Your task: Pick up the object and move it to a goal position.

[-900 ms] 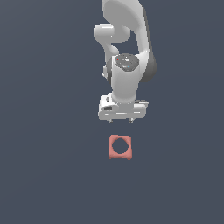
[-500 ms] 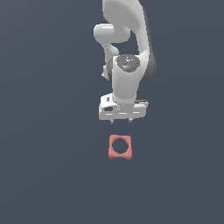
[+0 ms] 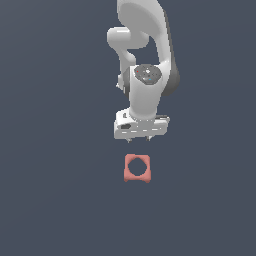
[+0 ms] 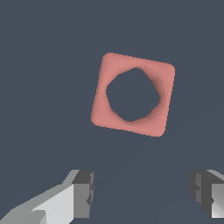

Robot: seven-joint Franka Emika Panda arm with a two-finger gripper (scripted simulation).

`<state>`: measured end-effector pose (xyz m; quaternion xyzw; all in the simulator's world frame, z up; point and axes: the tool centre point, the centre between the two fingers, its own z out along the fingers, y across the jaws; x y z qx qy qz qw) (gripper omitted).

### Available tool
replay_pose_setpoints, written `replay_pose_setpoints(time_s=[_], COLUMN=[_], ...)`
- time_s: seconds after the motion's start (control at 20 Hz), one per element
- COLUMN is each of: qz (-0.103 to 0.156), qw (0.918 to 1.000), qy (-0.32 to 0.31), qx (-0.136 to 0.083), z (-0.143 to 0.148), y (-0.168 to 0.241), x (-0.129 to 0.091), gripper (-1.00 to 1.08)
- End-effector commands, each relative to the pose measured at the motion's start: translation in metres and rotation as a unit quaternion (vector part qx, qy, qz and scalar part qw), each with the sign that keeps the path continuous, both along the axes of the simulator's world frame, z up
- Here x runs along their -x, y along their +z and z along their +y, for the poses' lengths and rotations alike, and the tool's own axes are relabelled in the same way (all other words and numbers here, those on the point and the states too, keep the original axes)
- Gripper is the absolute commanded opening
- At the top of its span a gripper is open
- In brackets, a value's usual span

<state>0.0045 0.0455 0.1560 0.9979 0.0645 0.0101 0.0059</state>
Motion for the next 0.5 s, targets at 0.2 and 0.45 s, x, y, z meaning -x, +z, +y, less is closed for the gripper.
replay_pose_setpoints(time_s=[0.2, 0.45], qz=[0.003, 0.007], qw=[0.9985, 0.9922], qy=[0.055, 0.124], qx=[0.007, 0.014], z=[0.007, 0.015], y=[-0.013, -0.029], x=[-0.007, -0.016], gripper=[0.68, 0.68])
